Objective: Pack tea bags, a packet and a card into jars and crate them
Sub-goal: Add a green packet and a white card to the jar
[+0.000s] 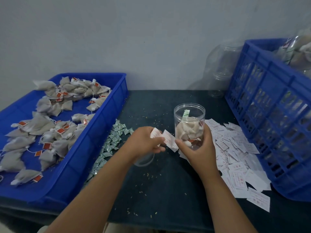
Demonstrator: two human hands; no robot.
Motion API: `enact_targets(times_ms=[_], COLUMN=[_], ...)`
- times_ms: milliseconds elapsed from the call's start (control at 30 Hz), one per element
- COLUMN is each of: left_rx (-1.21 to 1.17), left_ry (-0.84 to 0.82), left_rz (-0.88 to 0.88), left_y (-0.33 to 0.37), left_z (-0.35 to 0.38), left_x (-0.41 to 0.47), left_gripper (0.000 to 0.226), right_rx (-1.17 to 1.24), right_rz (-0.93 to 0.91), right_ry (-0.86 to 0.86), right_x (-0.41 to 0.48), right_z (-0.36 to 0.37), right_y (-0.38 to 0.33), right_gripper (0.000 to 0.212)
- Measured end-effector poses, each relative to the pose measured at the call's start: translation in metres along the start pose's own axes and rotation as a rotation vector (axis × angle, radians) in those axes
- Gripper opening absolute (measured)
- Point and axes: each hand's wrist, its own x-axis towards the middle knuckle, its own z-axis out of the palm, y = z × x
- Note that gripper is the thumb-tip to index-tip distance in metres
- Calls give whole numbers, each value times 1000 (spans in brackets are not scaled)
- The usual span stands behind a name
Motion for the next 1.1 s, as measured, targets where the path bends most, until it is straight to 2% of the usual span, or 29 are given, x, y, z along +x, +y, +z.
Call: enact_targets(times_ms=[133, 200, 233, 300, 367, 467, 567, 667, 767, 800, 867, 933, 967, 1033, 1100], left_rx=[173, 291, 314, 213, 16, -55, 118, 406, 643, 649, 492, 253, 228, 463, 891], left_ry=[15, 80, 145, 300, 380, 225, 64, 153, 186, 201, 265, 367, 418, 416, 276], left_rz=[-26, 23, 54, 122, 182, 217, 246, 242, 200, 210, 258, 303, 309, 210, 12], left_y=[-13, -16, -13, 2, 23, 56, 73, 77, 76, 73, 69, 63, 56, 35, 4], left_z=[9, 6, 3, -8, -20, -29, -20, -8, -5, -5, -7, -12, -16, -26, -27], left_x=[4, 4, 3, -3, -11, -25, -26, -19, -18, -17, -16, -16, -16, -15, -14], left_gripper=[26, 35, 31, 13, 9, 11, 18, 14, 34, 44, 56, 47, 38, 34, 54], right_rx=[16, 15, 16, 26, 11, -34, -56, -67, -57, -51, -31, -19, -17, -17, -23], right_rz=[0, -7, -6, -5, -23, -52, -81, -117, -131, -129, -128, -126, -124, -119, -112], right_ry=[-11, -16, -21, -45, -78, -147, -208, -250, -289, -298, -298, -282, -277, -278, -275], right_x=[0, 0, 0, 0, -2, -3, -7, -10, -10, -9, -9, -10, -11, -11, -11], right_z=[-2, -2, -2, -1, 0, 2, 4, 5, 5, 5, 6, 6, 6, 6, 7], right_y=[2, 3, 3, 2, 2, 3, 3, -1, -1, 0, -1, -2, -2, -3, -4], right_gripper=[95, 95, 95, 93, 90, 94, 96, 95, 95, 95, 94, 95, 95, 95, 94])
